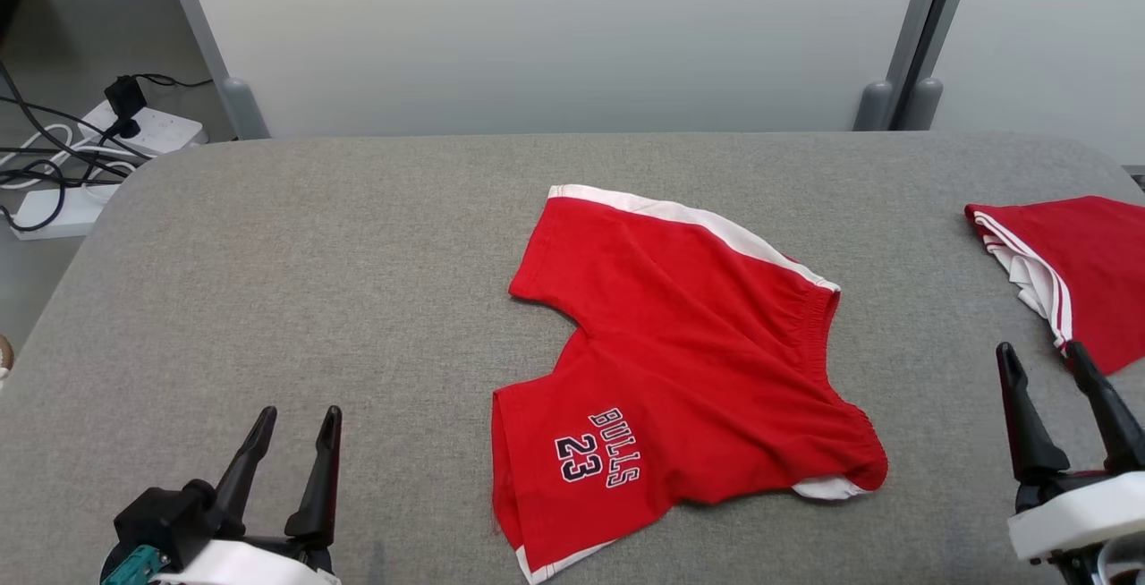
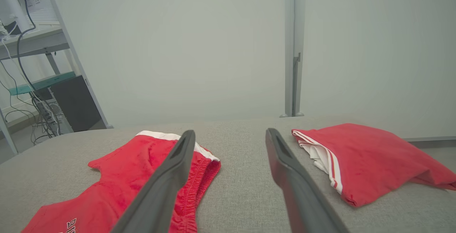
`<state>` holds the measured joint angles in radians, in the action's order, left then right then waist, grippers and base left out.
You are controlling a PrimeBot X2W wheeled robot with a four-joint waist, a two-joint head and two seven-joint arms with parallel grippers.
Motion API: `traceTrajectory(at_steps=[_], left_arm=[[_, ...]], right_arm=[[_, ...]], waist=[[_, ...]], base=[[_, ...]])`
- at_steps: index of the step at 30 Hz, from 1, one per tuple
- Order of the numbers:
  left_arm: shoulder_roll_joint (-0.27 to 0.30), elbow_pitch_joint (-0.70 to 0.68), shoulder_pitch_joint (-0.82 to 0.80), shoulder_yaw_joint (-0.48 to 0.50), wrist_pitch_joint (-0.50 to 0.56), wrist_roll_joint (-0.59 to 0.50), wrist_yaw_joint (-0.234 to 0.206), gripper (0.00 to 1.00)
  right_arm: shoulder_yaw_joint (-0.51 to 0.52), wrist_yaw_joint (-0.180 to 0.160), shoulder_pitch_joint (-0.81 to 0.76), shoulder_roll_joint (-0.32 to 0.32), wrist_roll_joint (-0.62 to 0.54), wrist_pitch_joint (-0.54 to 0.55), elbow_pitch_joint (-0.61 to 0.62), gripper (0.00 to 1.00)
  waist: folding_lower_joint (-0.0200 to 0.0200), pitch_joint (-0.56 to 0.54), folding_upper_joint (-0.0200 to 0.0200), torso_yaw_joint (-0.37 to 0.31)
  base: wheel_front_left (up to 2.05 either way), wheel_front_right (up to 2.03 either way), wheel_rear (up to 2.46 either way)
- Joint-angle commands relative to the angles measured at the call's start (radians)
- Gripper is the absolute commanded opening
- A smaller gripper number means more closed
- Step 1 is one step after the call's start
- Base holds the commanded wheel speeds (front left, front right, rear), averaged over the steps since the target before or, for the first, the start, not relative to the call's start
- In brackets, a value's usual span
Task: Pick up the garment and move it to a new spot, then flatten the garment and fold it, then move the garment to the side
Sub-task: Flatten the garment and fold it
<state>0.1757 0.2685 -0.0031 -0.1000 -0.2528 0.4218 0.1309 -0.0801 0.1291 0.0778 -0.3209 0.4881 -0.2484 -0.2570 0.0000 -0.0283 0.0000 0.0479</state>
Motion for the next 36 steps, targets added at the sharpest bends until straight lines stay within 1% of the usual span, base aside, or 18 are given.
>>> traceTrajectory(at_steps=[1,3,9,20,26,36], left_arm=[[0.010,-0.029,-0.024,0.050,-0.009,-0.016,0.000,1.00],[-0.007,-0.035,-0.015,0.079,-0.009,-0.041,0.000,1.00],[-0.038,-0.040,0.003,0.104,-0.009,-0.087,0.000,1.00],[-0.081,-0.017,0.036,0.114,-0.009,-0.138,0.000,1.00],[-0.095,-0.019,0.044,0.114,-0.009,-0.164,0.000,1.00],[-0.099,-0.029,0.044,0.115,-0.009,-0.186,0.000,1.00]], right_arm=[[-0.007,0.002,0.001,-0.017,-0.014,-0.013,0.035,1.00],[0.011,0.002,-0.016,0.005,-0.032,-0.013,0.042,1.00],[0.035,0.002,-0.057,0.054,-0.086,-0.013,0.057,1.00],[0.025,0.002,-0.097,0.097,-0.144,-0.013,0.052,1.00],[0.028,0.002,-0.106,0.108,-0.156,-0.013,0.054,1.00],[0.007,0.002,-0.104,0.103,-0.153,-0.013,0.043,1.00]], waist=[[0.0000,0.000,0.0000,0.001],[0.0000,0.001,0.0000,0.002],[0.0000,0.004,0.0000,0.004],[0.0000,0.007,0.0000,0.002],[0.0000,0.008,0.0000,0.005],[0.0000,0.012,0.0000,0.006]], base=[[0.00,0.00,0.00],[0.00,0.00,0.00],[0.00,0.00,0.00],[0.00,0.00,0.00],[0.00,0.00,0.00],[0.00,0.00,0.00]])
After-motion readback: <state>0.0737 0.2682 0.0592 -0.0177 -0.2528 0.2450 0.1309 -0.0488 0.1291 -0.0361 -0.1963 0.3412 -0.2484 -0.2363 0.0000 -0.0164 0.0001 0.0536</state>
